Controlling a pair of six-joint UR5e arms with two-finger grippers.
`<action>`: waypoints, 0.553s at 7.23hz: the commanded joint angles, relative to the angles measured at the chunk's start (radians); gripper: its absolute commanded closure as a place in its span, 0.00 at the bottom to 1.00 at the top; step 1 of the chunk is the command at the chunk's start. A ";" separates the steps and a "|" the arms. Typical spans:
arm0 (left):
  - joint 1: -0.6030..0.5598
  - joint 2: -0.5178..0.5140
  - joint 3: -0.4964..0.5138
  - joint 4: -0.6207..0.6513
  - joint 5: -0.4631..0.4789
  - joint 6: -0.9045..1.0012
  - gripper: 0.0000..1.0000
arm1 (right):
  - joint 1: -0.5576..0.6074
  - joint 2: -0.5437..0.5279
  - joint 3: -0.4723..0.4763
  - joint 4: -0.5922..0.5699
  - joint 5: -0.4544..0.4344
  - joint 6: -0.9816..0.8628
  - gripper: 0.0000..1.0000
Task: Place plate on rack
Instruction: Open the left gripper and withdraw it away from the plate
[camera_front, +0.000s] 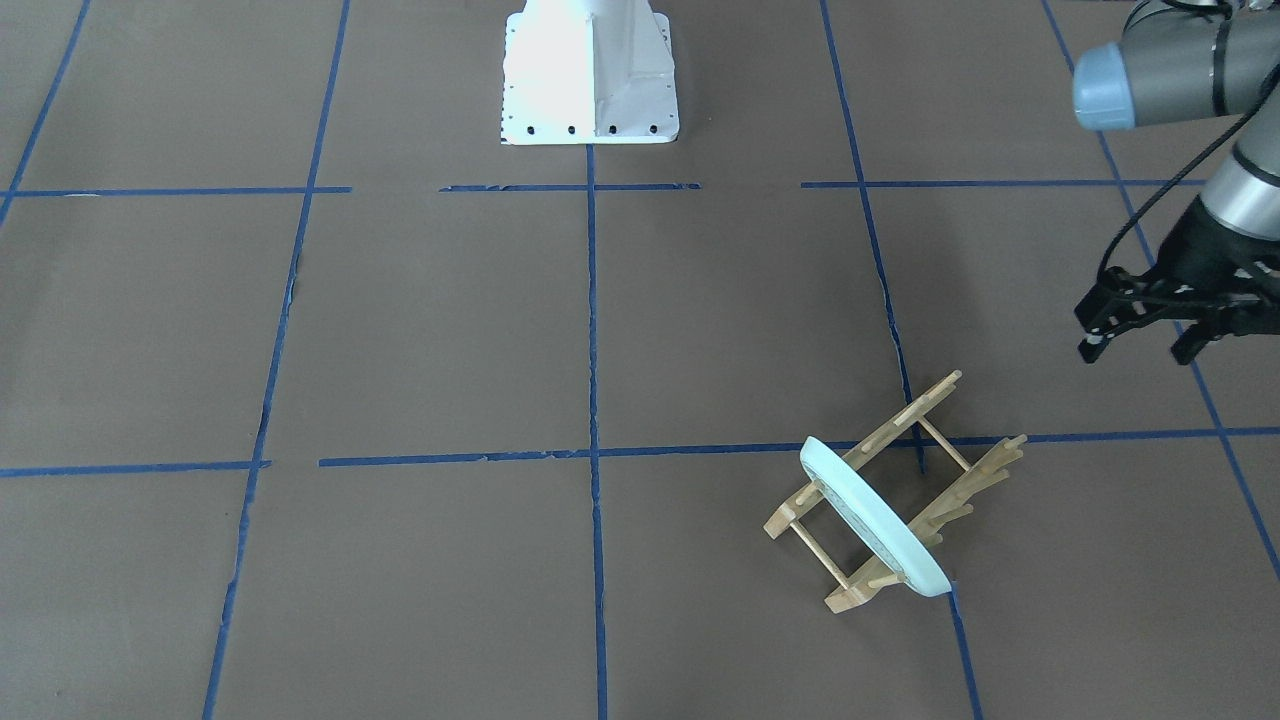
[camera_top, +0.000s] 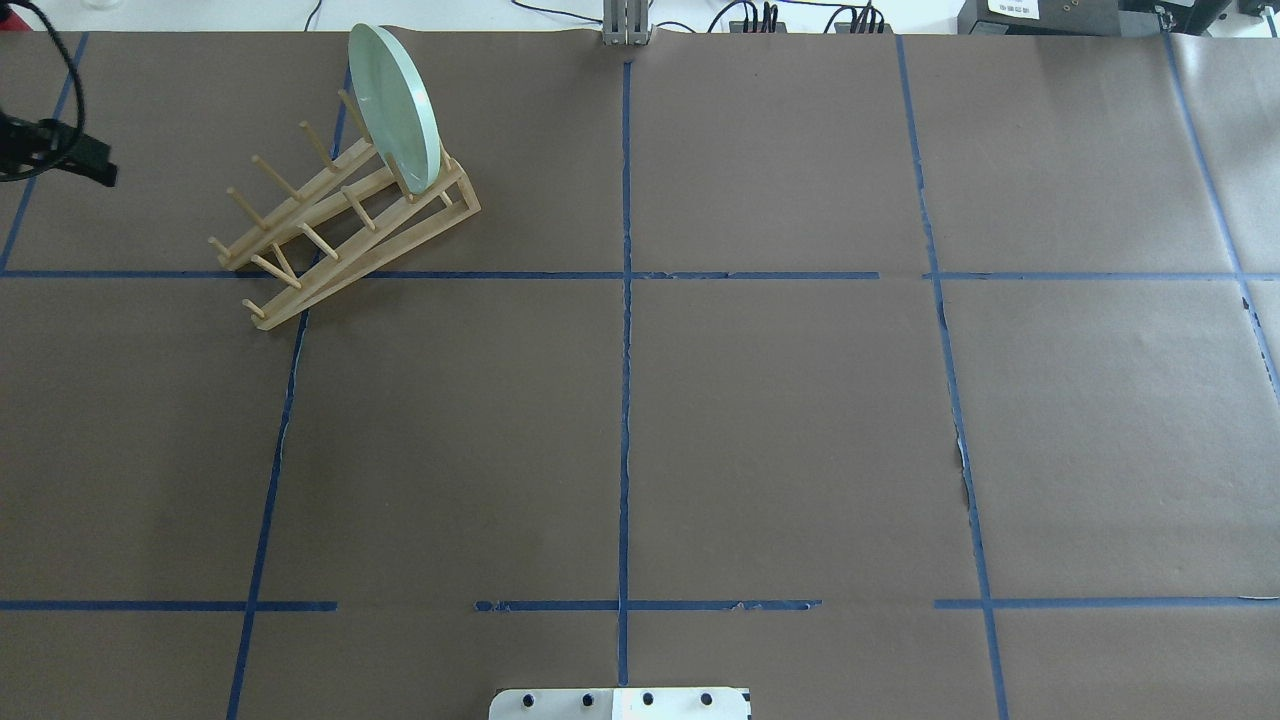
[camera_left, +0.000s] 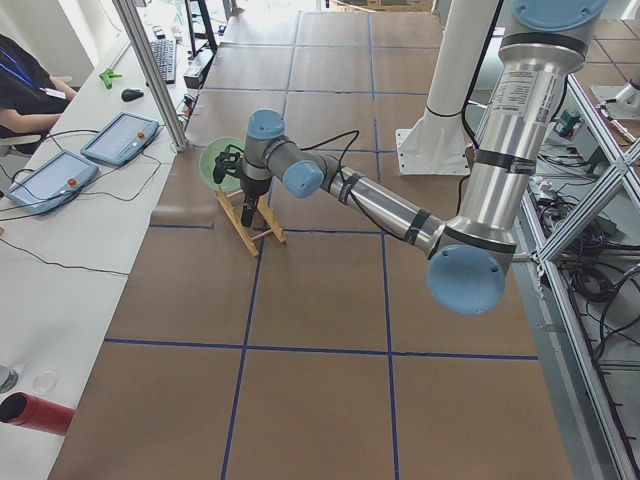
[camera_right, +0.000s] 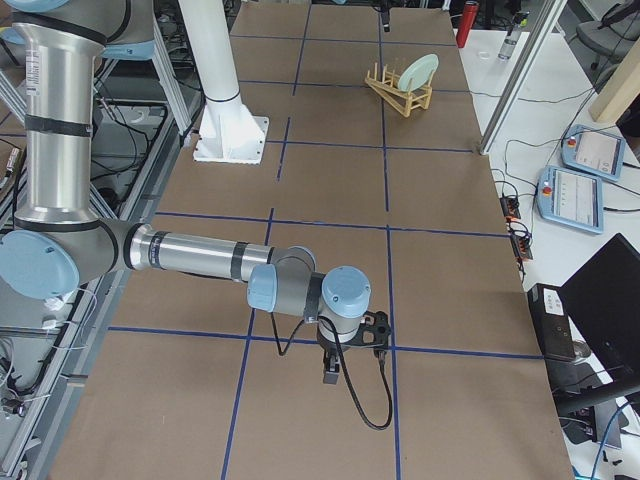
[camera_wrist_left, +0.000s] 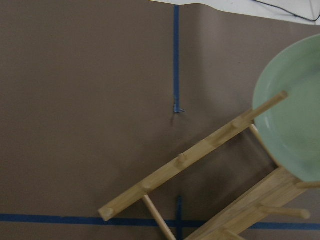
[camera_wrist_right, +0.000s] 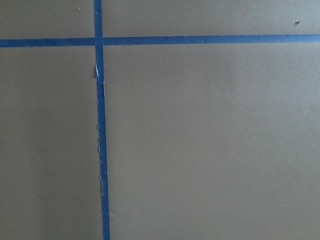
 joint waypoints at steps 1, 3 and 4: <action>-0.197 0.141 0.023 0.126 -0.092 0.518 0.00 | 0.001 0.000 0.000 0.000 0.000 0.000 0.00; -0.324 0.238 0.139 0.129 -0.224 0.638 0.00 | 0.001 0.000 0.000 0.000 0.000 0.000 0.00; -0.345 0.269 0.146 0.126 -0.247 0.643 0.00 | 0.000 0.000 -0.001 0.000 0.000 0.000 0.00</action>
